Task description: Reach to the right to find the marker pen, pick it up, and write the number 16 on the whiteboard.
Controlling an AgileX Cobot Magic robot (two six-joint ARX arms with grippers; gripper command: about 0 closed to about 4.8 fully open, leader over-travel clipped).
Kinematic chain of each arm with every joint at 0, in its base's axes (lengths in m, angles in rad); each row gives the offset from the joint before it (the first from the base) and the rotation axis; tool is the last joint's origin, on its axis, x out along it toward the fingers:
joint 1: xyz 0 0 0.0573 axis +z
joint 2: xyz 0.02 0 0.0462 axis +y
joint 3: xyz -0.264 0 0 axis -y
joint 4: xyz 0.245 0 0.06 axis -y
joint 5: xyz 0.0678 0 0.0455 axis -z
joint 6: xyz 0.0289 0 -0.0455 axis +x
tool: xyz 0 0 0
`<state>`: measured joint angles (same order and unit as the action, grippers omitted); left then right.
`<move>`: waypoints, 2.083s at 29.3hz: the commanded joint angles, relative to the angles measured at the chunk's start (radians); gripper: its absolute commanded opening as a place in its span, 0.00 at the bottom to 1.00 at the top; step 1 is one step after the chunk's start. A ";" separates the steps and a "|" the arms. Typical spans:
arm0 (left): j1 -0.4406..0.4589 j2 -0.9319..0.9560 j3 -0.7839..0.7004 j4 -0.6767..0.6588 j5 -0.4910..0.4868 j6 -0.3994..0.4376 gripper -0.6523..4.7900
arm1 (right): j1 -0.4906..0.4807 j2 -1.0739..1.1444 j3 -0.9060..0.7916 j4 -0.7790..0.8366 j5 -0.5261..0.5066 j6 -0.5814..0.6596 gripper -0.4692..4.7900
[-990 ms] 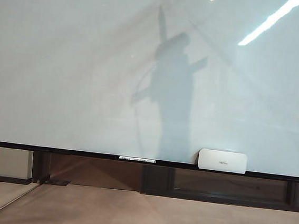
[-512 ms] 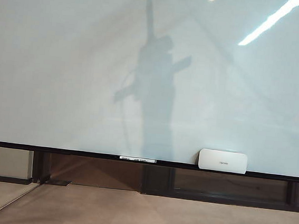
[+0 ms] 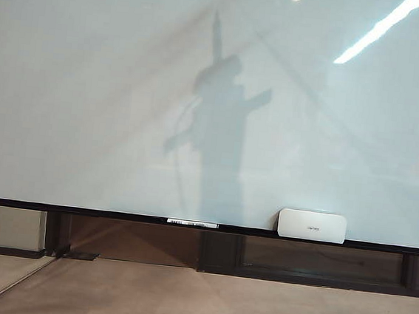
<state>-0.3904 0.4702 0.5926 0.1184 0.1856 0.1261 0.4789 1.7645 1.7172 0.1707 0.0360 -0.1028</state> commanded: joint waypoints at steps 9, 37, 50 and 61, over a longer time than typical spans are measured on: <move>-0.001 0.006 0.005 -0.013 0.014 -0.003 0.11 | 0.001 0.009 0.005 0.138 0.034 -0.033 0.08; -0.001 0.007 0.005 -0.036 0.017 0.024 0.11 | -0.043 0.118 0.006 0.388 0.010 -0.036 0.08; -0.001 0.011 0.005 -0.035 0.017 0.039 0.11 | -0.060 0.146 0.006 0.439 -0.013 -0.036 0.08; -0.001 0.011 0.005 -0.035 0.013 0.050 0.11 | -0.061 0.158 0.006 0.432 -0.008 -0.036 0.08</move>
<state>-0.3904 0.4824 0.5930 0.0731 0.1982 0.1684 0.4187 1.9274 1.7187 0.5930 0.0250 -0.1394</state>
